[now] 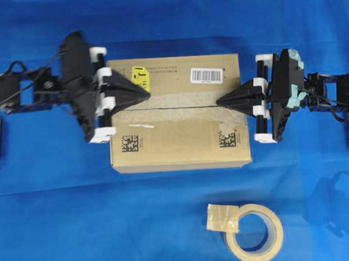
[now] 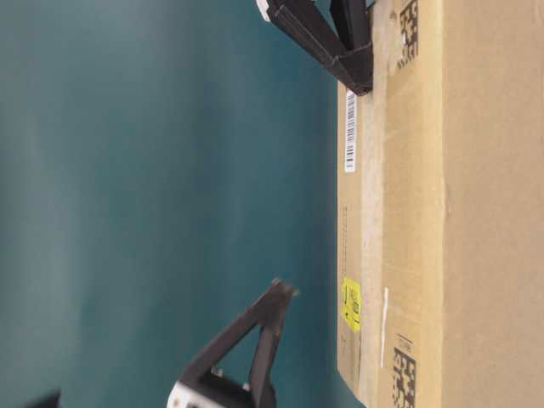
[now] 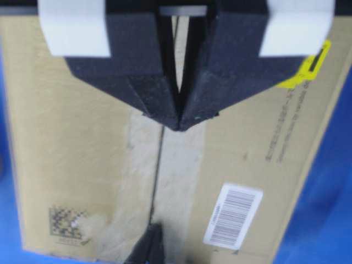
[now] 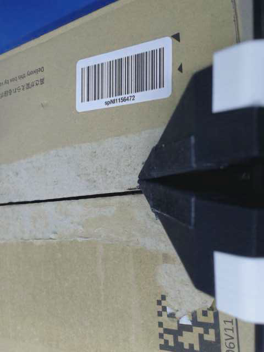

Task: Close the cardboard box.
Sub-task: 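Press both grippers down on the closed top flaps along the seam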

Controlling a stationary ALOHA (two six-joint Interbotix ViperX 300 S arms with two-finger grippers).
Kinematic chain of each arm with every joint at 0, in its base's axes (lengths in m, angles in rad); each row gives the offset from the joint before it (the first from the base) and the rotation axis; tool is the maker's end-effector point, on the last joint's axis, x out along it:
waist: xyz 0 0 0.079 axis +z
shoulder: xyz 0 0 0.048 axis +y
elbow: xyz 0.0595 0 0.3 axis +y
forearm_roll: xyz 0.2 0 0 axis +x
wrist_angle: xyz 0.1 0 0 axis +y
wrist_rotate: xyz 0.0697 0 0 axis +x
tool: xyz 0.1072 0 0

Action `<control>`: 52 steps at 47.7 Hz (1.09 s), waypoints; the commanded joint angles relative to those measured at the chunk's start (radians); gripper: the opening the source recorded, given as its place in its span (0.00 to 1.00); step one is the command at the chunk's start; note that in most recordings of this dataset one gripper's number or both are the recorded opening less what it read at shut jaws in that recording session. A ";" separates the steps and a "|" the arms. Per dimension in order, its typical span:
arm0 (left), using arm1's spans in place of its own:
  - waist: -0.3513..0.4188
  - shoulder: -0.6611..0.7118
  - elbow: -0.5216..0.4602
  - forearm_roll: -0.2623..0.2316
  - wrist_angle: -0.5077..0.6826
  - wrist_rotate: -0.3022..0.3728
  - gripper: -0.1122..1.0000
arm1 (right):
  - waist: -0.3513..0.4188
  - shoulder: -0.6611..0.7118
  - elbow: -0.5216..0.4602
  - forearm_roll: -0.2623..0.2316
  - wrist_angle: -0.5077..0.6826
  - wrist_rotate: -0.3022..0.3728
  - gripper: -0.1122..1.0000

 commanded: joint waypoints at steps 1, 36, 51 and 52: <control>-0.006 -0.025 0.058 -0.003 -0.150 0.003 0.10 | -0.003 -0.003 -0.008 0.003 -0.003 0.000 0.10; -0.011 0.135 0.183 -0.002 -0.445 0.002 0.10 | -0.003 -0.003 -0.008 0.003 -0.003 0.000 0.10; -0.011 0.140 0.201 -0.002 -0.448 0.002 0.10 | -0.003 -0.003 -0.008 0.003 -0.003 0.000 0.10; -0.012 0.140 0.199 -0.002 -0.449 0.002 0.10 | -0.003 -0.003 -0.008 0.002 -0.003 0.000 0.10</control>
